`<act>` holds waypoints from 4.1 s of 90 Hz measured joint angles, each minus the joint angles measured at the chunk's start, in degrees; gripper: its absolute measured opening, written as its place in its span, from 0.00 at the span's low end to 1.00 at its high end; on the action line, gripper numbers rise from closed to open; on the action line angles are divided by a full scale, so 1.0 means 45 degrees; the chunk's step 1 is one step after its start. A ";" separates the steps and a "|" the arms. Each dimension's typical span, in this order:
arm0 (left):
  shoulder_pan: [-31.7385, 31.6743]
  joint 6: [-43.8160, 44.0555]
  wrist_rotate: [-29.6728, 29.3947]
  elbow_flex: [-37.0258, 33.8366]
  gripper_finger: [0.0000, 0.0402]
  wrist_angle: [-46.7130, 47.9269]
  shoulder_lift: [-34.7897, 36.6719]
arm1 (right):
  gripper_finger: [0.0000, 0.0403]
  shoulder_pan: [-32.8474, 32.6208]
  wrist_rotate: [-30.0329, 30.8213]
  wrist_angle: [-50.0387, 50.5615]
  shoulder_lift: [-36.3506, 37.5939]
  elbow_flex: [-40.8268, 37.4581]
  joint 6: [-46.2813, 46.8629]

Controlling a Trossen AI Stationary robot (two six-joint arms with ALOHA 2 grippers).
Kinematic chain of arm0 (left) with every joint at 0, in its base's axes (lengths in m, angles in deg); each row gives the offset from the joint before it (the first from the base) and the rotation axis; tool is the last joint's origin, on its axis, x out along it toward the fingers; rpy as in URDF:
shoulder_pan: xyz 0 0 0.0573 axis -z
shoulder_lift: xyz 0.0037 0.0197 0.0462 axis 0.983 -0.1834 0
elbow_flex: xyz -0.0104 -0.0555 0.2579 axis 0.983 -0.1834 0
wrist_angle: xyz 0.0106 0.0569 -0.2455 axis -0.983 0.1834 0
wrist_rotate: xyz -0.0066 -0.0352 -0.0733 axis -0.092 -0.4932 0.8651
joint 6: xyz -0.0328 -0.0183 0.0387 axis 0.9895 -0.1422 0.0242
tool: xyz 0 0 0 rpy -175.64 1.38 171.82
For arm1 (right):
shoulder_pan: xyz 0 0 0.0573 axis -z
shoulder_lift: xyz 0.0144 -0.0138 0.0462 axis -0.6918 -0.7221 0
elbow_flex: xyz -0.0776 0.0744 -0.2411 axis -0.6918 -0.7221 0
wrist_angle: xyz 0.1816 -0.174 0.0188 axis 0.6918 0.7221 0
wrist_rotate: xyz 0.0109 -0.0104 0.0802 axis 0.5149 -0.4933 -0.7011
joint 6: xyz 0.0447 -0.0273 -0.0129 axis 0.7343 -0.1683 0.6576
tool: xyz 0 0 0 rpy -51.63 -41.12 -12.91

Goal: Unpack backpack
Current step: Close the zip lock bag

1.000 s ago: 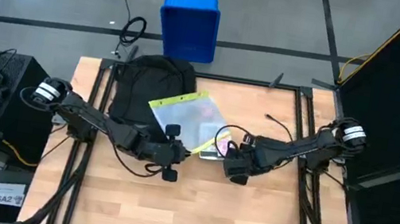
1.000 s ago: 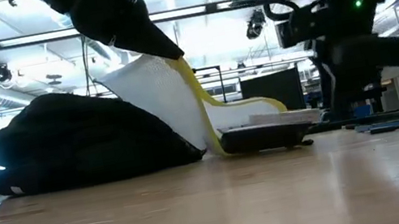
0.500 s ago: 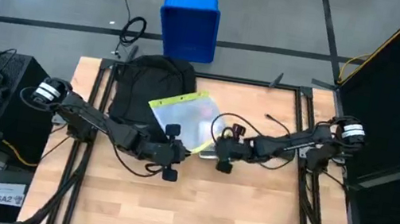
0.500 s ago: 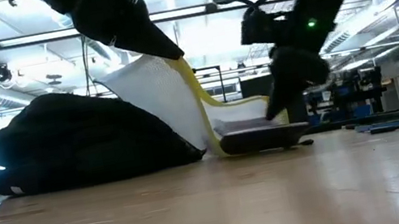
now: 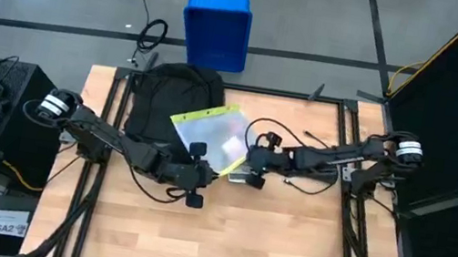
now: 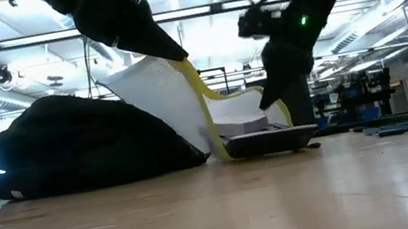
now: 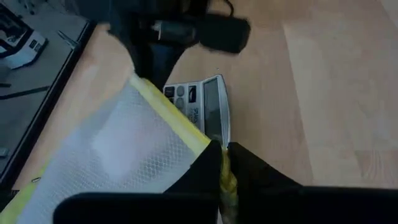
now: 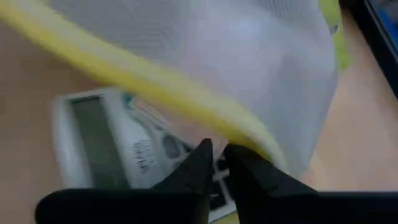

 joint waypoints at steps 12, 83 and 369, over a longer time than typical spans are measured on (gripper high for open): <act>0.0000 -0.0005 0.0000 0.0000 0.00 0.0010 0.0000 | 0.06 -0.0766 0.0014 0.0850 0.0945 0.0005 0.0204; 0.0000 0.0083 0.0004 -0.0005 0.00 0.0014 0.0005 | 0.36 0.0530 0.0805 -0.2162 0.1253 -0.4371 -0.3829; -0.0025 0.0952 -0.1273 0.0024 0.00 -0.0738 0.0005 | 0.06 0.0253 -0.1201 -0.1357 0.2411 -0.4393 0.2246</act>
